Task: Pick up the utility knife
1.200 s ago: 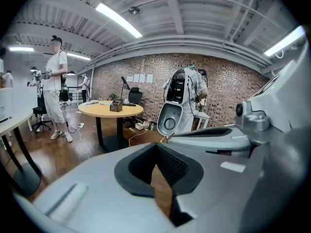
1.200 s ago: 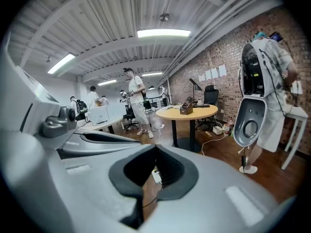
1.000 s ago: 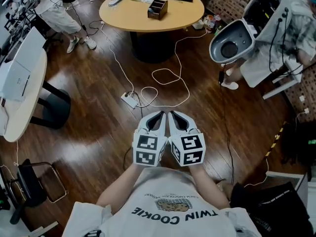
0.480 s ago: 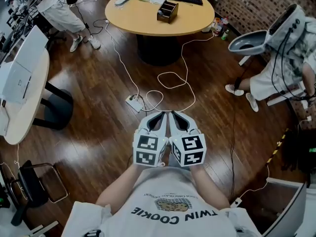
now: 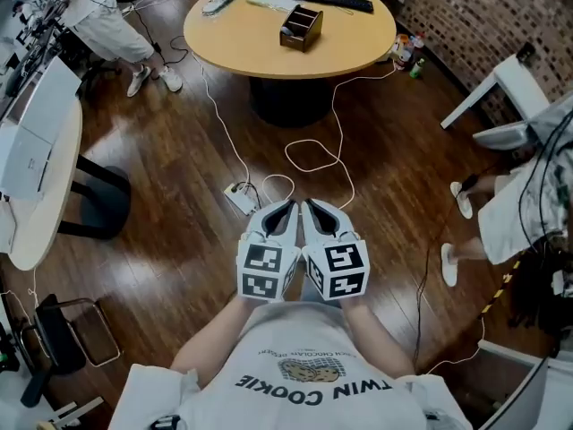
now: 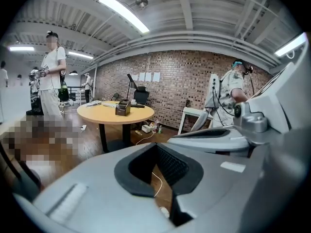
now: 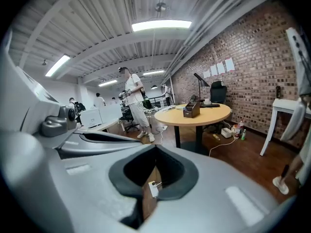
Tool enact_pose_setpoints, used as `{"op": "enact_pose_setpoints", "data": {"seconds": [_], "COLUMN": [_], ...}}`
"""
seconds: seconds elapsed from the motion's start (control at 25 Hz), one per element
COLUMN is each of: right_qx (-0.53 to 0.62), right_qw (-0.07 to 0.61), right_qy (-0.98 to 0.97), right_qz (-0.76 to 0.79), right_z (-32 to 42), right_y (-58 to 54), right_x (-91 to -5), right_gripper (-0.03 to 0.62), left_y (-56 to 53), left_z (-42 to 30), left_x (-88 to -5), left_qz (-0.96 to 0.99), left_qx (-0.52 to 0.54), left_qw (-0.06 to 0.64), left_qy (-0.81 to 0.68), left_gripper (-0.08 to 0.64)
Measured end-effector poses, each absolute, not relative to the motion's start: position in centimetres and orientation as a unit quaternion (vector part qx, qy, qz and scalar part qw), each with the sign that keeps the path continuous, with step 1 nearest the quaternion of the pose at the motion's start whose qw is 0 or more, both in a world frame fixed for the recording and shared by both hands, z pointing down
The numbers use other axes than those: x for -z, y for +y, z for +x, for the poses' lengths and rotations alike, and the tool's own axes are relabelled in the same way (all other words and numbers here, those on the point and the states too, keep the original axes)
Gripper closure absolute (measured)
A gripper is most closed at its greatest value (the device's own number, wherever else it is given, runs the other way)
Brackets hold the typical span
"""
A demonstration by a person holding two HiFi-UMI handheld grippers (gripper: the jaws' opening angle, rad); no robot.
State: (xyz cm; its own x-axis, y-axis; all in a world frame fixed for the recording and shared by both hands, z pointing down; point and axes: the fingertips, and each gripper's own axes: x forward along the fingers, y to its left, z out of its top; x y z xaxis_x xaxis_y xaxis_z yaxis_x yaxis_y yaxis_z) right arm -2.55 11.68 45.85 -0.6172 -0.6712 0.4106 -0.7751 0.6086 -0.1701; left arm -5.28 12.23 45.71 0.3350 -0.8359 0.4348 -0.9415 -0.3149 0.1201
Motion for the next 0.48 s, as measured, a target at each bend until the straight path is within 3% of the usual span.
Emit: {"op": "enact_pose_setpoints", "data": {"seconds": [0.48], "right_qx": [-0.164], "right_qw": [0.162], "right_qy": [-0.904], "right_qz": [0.36], "right_z": [2.1], "right_y": [-1.5], "right_x": [-45.7], "right_gripper": [0.592], "left_y": [-0.9], "left_z": [-0.3], "left_x": [-45.3], "left_qz": [0.774], "left_qx": [-0.138], "left_qw": [0.182], "left_qy": [-0.591], "left_gripper": [0.554]}}
